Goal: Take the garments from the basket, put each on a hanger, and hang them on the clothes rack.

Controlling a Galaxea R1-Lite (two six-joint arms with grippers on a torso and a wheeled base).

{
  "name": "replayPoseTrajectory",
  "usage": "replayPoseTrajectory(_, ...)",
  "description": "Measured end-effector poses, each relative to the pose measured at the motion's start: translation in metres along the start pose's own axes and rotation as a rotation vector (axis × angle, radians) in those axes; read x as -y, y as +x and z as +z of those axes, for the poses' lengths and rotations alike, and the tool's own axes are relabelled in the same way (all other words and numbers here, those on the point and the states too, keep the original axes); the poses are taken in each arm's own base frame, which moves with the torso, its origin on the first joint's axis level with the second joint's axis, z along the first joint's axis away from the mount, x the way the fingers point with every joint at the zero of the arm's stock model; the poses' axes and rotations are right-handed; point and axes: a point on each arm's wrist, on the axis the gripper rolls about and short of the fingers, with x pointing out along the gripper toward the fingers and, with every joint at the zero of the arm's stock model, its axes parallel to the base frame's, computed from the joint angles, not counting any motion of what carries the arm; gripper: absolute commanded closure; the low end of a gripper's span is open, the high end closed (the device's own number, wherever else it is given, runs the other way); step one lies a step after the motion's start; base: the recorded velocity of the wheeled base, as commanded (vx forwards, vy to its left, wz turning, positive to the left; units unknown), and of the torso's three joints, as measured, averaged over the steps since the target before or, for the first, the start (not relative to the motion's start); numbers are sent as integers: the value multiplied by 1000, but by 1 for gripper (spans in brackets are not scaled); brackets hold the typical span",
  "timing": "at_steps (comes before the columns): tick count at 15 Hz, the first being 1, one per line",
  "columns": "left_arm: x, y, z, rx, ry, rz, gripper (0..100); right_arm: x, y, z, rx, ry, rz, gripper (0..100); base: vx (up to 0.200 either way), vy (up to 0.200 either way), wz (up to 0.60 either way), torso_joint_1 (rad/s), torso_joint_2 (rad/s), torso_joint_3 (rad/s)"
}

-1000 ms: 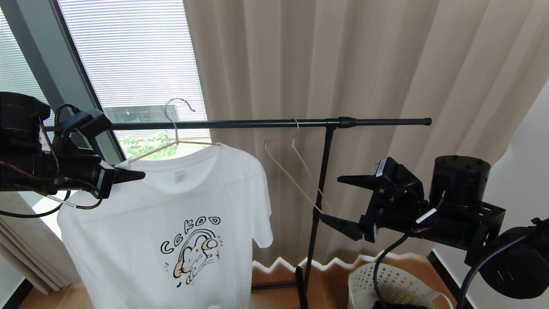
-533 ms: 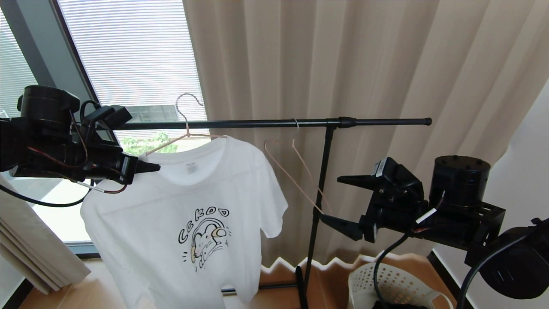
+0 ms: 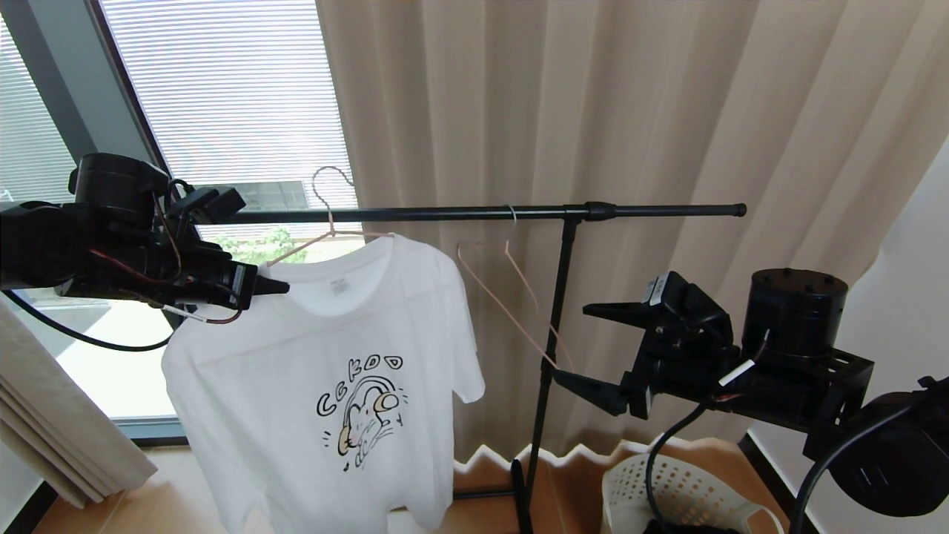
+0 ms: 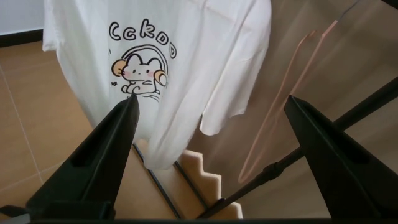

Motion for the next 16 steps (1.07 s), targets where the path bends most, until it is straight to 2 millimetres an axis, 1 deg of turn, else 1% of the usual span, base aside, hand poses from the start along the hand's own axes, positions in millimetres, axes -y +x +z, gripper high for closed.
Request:
replayPoseTrajectory(7,-5,21,7,-18,-39,38,100,0,0,-1,-2,1,0,0,0,0,0,0,0,0)
replayPoseTrajectory(11,-5,40,13,-22,-59,51,100,0,1,-1,-3,1,0,0,0,0,0,0,0,0)
replayPoseTrajectory(16,-8,59,10,-52,-64,53,100,0,1,-2,-5,2,2,0,0,0,0,0,0,0)
